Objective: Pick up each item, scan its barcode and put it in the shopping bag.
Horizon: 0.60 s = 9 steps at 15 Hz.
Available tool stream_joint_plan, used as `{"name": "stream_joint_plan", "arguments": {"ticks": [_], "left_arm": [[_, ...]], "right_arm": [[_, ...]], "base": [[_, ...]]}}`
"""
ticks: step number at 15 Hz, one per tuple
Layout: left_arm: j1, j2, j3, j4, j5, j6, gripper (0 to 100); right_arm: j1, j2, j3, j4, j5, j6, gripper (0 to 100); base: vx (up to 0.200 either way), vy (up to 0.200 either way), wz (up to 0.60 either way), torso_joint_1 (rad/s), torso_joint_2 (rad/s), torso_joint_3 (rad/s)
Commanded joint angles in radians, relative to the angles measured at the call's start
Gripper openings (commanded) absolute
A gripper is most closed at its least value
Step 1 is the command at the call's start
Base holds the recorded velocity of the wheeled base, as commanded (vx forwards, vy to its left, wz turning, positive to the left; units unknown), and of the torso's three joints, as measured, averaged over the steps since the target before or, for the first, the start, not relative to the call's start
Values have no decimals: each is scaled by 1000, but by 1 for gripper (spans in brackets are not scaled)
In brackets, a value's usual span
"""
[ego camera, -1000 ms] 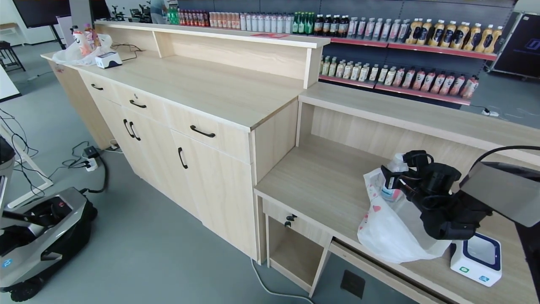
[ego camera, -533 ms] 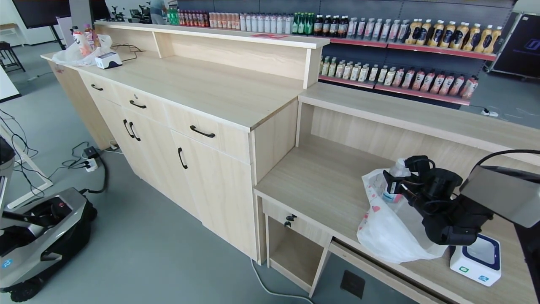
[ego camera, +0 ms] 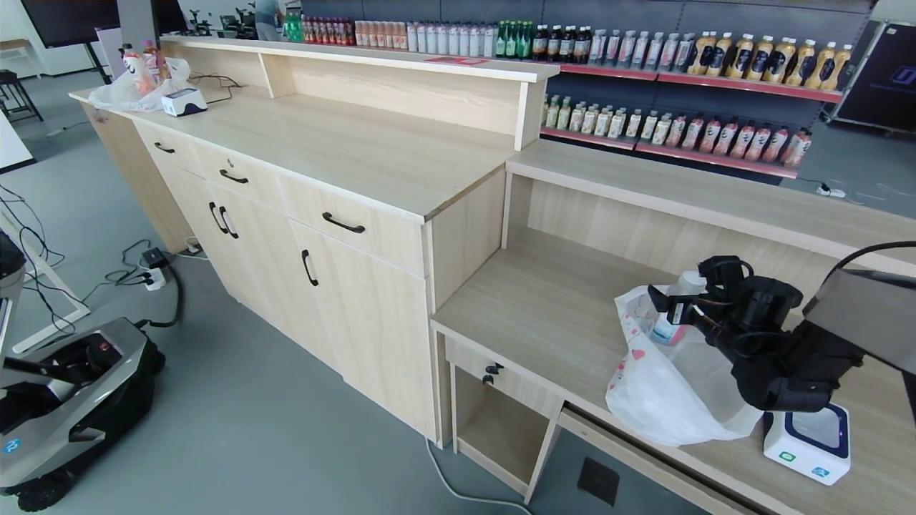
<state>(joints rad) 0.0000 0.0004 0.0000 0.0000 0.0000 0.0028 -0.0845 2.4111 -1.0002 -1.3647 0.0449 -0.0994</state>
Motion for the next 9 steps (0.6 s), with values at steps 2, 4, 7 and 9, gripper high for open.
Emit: {"name": "stream_joint_plan", "arguments": {"ticks": [2,4,7,9], "left_arm": [[0,0,0,0,0,0,100],[0,0,0,0,0,-1,100],[0,0,0,0,0,0,100],[0,0,0,0,0,-1,100]], "right_arm": [[-18,-380,172,159,0,4,100],[-60,-641,324,262,-2,-5,100],[-248,-903,534,283,-14,-134,100],[-425,-954,506,388,-42,-172,100]], "base": [[0,0,0,0,0,0],[0,0,0,0,0,0],[0,0,-200,-1,1,1],[0,0,-600,0,2,7]]}}
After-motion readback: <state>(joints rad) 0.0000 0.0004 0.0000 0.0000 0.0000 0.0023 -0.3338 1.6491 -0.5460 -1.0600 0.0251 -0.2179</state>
